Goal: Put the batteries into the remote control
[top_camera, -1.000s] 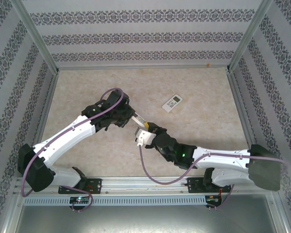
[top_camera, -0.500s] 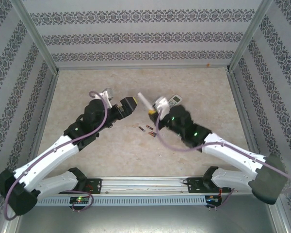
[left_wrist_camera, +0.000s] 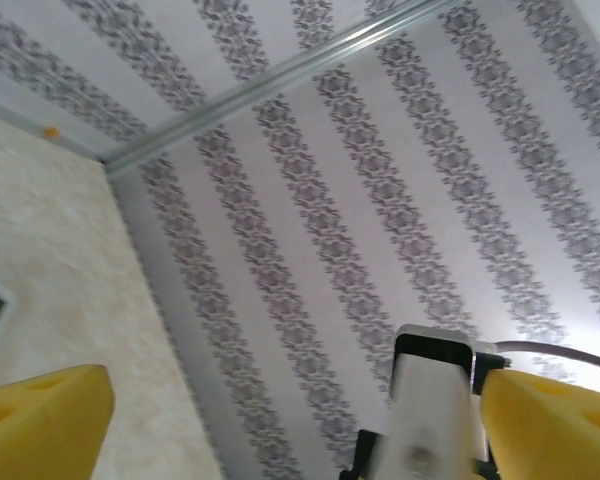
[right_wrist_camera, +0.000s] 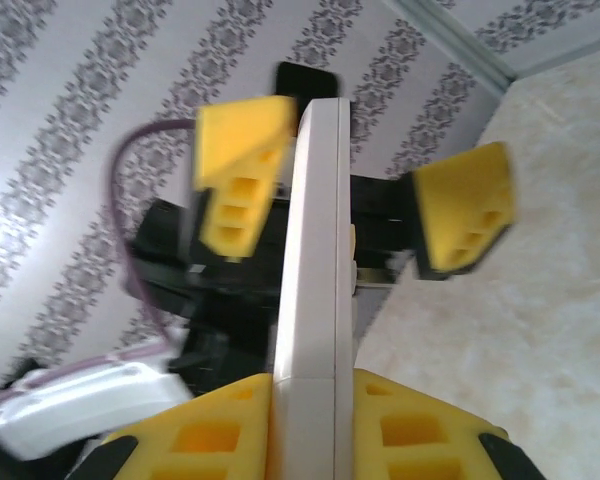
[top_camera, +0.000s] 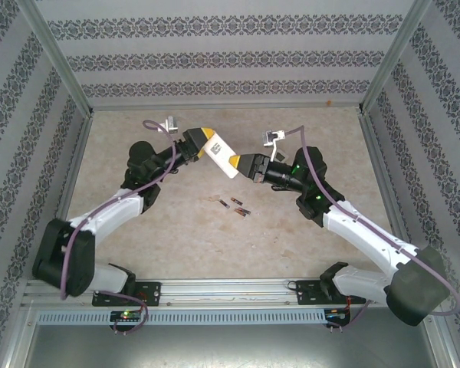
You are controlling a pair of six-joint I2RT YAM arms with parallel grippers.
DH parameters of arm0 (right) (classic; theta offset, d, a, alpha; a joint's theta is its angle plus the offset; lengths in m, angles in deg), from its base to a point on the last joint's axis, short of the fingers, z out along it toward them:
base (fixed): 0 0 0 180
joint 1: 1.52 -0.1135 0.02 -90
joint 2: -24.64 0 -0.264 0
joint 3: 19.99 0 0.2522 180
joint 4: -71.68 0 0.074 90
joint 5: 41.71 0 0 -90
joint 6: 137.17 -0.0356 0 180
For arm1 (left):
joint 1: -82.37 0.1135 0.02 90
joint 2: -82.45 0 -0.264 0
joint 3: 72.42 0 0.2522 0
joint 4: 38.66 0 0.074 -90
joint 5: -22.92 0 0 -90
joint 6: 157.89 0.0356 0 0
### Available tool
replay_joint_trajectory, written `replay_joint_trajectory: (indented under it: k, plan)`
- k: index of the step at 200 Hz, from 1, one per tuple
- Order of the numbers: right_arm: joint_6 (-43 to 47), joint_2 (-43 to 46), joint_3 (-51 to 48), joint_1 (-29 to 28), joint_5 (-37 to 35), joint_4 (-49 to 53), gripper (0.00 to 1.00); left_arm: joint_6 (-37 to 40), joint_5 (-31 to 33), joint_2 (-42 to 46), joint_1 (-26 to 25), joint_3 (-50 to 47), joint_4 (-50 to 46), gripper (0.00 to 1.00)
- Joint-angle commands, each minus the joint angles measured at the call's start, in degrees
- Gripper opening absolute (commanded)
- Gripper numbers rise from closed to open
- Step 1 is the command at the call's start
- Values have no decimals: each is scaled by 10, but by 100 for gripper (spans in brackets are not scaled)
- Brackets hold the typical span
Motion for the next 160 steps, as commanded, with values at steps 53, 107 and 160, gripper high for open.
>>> replay_joint_trajectory:
  k: [53, 107, 160]
  plan:
    - [-45, -26, 22, -19, -18, -50, 12, -122, -38, 4, -28, 6, 210, 20]
    - [-28, 55, -42, -48, -175, 1, 58, 9, 3, 56, -21, -7, 67, 0]
    - [-17, 45, -47, -121, -268, -19, 56, 114, 83, 111, -35, -6, -65, 0]
